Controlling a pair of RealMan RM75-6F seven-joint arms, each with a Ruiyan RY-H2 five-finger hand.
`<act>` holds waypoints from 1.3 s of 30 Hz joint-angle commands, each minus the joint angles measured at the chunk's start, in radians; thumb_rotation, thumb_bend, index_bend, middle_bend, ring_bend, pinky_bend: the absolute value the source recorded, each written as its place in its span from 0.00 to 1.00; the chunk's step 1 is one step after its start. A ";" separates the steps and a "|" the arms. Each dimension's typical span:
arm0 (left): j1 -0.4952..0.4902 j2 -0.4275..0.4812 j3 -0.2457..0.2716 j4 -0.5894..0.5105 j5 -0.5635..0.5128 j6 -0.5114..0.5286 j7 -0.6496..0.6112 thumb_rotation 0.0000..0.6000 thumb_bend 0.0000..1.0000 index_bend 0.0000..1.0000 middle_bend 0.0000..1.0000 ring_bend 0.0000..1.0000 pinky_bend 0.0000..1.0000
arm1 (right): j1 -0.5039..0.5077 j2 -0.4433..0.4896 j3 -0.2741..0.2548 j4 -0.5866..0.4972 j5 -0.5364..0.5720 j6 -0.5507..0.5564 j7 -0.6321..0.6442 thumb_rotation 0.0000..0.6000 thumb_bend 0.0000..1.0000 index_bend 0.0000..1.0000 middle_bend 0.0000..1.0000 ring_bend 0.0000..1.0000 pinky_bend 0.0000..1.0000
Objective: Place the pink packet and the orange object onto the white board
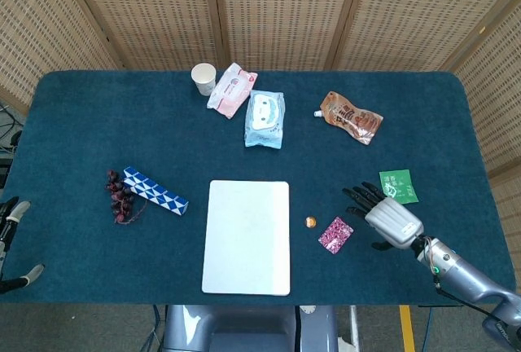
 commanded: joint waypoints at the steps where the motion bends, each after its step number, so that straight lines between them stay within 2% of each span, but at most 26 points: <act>1: -0.003 -0.003 0.000 0.000 -0.008 -0.007 0.005 1.00 0.00 0.00 0.00 0.00 0.00 | 0.015 -0.034 -0.014 0.025 0.001 -0.020 -0.026 1.00 0.05 0.24 0.00 0.00 0.00; 6: -0.008 -0.006 0.002 0.001 -0.015 -0.020 0.013 1.00 0.00 0.00 0.00 0.00 0.00 | 0.030 -0.077 -0.019 0.038 0.013 -0.046 -0.077 1.00 0.12 0.24 0.00 0.00 0.00; 10: -0.009 -0.006 0.003 -0.001 -0.018 -0.022 0.014 1.00 0.00 0.00 0.00 0.00 0.00 | 0.050 -0.088 -0.010 0.012 0.061 -0.114 -0.105 1.00 0.16 0.24 0.00 0.00 0.00; 18: -0.009 -0.004 0.005 -0.001 -0.018 -0.023 0.008 1.00 0.00 0.00 0.00 0.00 0.00 | 0.074 -0.100 -0.006 -0.033 0.132 -0.206 -0.167 1.00 0.17 0.24 0.00 0.00 0.00; 23: -0.010 -0.004 0.006 0.000 -0.017 -0.024 0.005 1.00 0.00 0.00 0.00 0.00 0.00 | 0.081 -0.111 0.002 -0.059 0.175 -0.228 -0.204 1.00 0.21 0.24 0.00 0.00 0.00; 39: -0.011 0.004 0.009 0.000 -0.018 -0.023 -0.014 1.00 0.00 0.00 0.00 0.00 0.00 | 0.108 -0.129 0.002 -0.098 0.277 -0.282 -0.306 1.00 0.21 0.25 0.00 0.00 0.00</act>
